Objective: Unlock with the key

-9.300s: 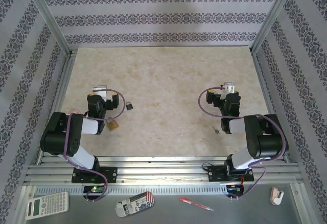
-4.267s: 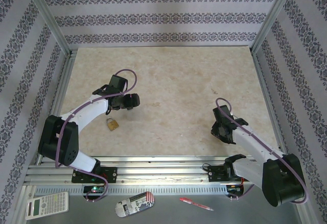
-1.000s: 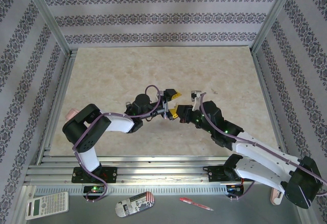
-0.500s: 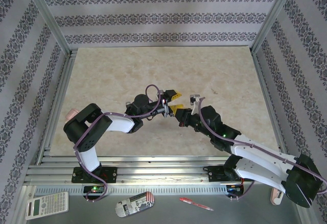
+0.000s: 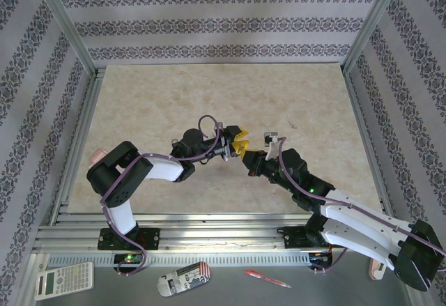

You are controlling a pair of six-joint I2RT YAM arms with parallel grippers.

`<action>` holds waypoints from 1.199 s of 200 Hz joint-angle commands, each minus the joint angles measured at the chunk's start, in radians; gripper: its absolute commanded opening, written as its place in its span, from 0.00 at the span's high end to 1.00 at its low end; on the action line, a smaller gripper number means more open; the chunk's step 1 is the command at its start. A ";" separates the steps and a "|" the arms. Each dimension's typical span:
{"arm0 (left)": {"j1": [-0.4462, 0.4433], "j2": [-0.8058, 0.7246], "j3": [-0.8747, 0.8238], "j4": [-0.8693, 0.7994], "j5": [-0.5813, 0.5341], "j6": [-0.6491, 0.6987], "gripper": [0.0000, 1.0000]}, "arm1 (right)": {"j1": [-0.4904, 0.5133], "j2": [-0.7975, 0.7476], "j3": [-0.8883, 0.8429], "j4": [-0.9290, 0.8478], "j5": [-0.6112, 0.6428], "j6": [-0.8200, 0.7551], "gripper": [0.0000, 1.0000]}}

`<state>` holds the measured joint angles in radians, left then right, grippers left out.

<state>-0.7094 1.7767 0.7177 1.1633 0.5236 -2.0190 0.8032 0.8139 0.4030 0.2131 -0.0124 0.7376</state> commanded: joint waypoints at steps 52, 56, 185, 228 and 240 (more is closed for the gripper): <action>0.026 0.001 -0.017 -0.033 0.008 0.076 0.70 | 0.008 -0.033 -0.029 -0.004 0.021 0.021 1.00; 0.027 0.000 -0.017 -0.034 0.009 0.077 0.71 | 0.008 -0.033 -0.029 -0.004 0.021 0.022 1.00; 0.049 -0.115 -0.049 -0.219 -0.027 0.298 1.00 | 0.001 -0.051 -0.044 0.006 0.023 0.041 0.83; 0.078 -0.328 -0.041 -0.412 -0.172 0.680 1.00 | -0.043 -0.090 -0.053 0.175 -0.030 0.131 0.34; 0.079 -0.392 -0.031 -0.446 -0.213 0.803 1.00 | -0.080 -0.059 -0.050 0.255 -0.092 0.164 0.33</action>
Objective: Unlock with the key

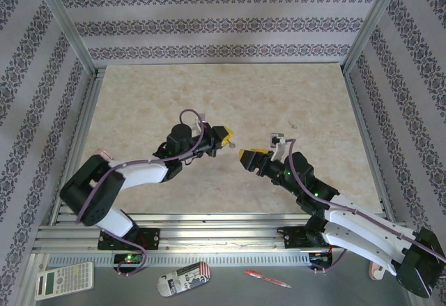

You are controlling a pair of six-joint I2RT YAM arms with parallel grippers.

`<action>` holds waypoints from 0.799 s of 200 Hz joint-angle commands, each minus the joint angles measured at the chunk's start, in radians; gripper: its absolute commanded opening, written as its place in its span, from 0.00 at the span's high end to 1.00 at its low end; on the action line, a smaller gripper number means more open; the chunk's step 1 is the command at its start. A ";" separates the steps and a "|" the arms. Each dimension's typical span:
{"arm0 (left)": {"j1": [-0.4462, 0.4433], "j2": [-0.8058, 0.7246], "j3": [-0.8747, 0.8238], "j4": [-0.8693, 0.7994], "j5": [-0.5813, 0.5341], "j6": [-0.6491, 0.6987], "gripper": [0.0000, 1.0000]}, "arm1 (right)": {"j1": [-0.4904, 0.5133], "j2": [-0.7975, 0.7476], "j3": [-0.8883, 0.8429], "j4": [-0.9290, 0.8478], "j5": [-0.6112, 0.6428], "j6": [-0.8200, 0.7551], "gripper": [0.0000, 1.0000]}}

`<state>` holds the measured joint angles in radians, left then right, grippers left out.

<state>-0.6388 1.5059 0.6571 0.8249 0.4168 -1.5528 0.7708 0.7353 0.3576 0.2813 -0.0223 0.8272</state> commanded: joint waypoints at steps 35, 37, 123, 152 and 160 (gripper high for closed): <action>0.010 -0.192 0.045 -0.065 -0.106 0.476 1.00 | -0.104 0.238 0.044 0.537 -0.248 0.184 0.33; 0.010 -0.193 0.046 -0.065 -0.104 0.478 1.00 | -0.104 0.251 0.049 0.546 -0.257 0.185 0.33; 0.010 -0.211 0.007 -0.023 -0.138 0.481 1.00 | -0.056 0.534 0.078 0.924 -0.337 0.279 0.39; 0.010 -0.205 0.004 -0.004 -0.143 0.480 1.00 | -0.044 0.564 0.073 0.959 -0.327 0.295 0.47; 0.009 -0.205 0.001 0.005 -0.146 0.476 1.00 | -0.041 0.575 0.077 0.969 -0.332 0.300 0.51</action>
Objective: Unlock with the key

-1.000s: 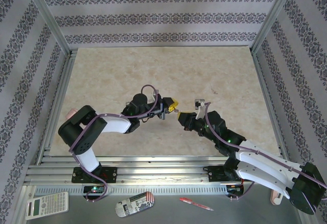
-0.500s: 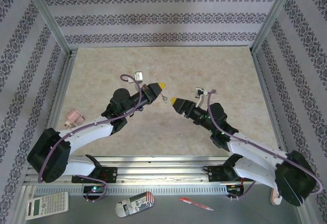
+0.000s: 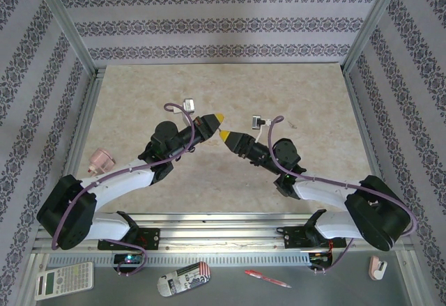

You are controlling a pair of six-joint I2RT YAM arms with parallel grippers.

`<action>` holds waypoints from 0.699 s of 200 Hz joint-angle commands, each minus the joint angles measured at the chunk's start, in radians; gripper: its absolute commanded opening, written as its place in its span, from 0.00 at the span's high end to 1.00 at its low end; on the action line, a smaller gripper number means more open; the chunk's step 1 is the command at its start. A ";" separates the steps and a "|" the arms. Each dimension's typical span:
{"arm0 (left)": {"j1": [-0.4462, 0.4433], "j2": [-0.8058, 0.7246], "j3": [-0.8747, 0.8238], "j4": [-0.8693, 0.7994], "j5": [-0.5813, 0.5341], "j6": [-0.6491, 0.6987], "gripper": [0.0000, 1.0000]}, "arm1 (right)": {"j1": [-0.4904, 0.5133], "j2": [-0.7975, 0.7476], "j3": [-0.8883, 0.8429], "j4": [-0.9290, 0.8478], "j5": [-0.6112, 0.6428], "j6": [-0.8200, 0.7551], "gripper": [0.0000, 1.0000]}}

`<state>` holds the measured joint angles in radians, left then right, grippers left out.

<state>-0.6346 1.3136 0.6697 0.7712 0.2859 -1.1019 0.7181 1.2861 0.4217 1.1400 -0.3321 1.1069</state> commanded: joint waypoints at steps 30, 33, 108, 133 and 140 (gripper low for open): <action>0.004 -0.016 -0.024 0.071 -0.026 0.020 1.00 | 0.017 0.048 0.018 0.122 -0.024 0.025 0.60; 0.005 -0.017 -0.026 0.072 -0.028 0.019 1.00 | 0.018 0.049 0.016 0.124 -0.023 0.026 0.61; 0.006 -0.030 -0.047 0.076 -0.064 0.013 1.00 | 0.021 0.067 -0.012 0.166 -0.014 0.042 0.73; 0.006 -0.025 -0.047 0.081 -0.067 0.007 1.00 | 0.021 0.065 -0.020 0.167 -0.007 0.044 0.77; 0.006 -0.022 -0.047 0.088 -0.064 0.005 1.00 | 0.021 0.066 -0.020 0.168 -0.008 0.044 0.79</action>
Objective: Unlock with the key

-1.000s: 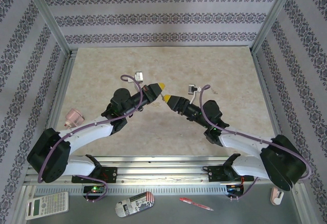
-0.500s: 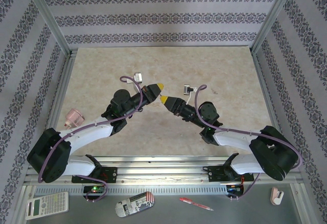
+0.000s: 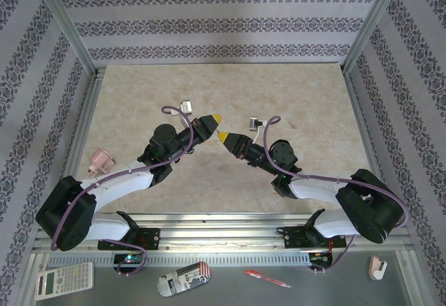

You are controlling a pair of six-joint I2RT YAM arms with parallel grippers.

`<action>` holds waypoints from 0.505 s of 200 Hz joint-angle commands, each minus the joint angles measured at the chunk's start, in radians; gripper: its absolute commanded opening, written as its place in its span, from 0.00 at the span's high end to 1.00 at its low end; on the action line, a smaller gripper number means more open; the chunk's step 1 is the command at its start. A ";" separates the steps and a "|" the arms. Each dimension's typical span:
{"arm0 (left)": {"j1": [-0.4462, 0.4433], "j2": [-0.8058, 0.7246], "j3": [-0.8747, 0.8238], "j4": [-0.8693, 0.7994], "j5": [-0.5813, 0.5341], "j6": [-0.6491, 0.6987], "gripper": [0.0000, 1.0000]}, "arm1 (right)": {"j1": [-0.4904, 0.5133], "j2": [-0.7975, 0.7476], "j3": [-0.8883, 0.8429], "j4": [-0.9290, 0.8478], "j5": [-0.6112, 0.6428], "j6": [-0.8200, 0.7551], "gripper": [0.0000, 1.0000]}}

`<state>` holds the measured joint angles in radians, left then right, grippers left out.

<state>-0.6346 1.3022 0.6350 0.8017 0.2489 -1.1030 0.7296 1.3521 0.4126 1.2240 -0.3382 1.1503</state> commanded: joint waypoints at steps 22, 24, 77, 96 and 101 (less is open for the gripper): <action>0.006 -0.001 -0.012 0.069 -0.024 0.003 1.00 | 0.011 0.004 -0.006 0.089 -0.001 0.001 0.81; 0.006 0.000 -0.013 0.071 -0.023 0.002 1.00 | 0.010 0.005 -0.005 0.089 -0.001 0.000 0.82; 0.003 0.016 -0.037 0.121 -0.023 -0.010 1.00 | 0.010 0.029 0.012 0.101 -0.010 0.009 0.89; 0.004 0.019 -0.049 0.137 -0.026 -0.009 1.00 | 0.010 0.041 0.017 0.112 -0.015 0.018 0.95; 0.004 0.019 -0.052 0.137 -0.028 -0.008 1.00 | 0.010 0.043 0.020 0.112 -0.015 0.019 0.97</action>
<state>-0.6346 1.3117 0.6033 0.8757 0.2337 -1.1080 0.7296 1.3819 0.4095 1.2457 -0.3386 1.1599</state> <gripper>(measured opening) 0.044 0.061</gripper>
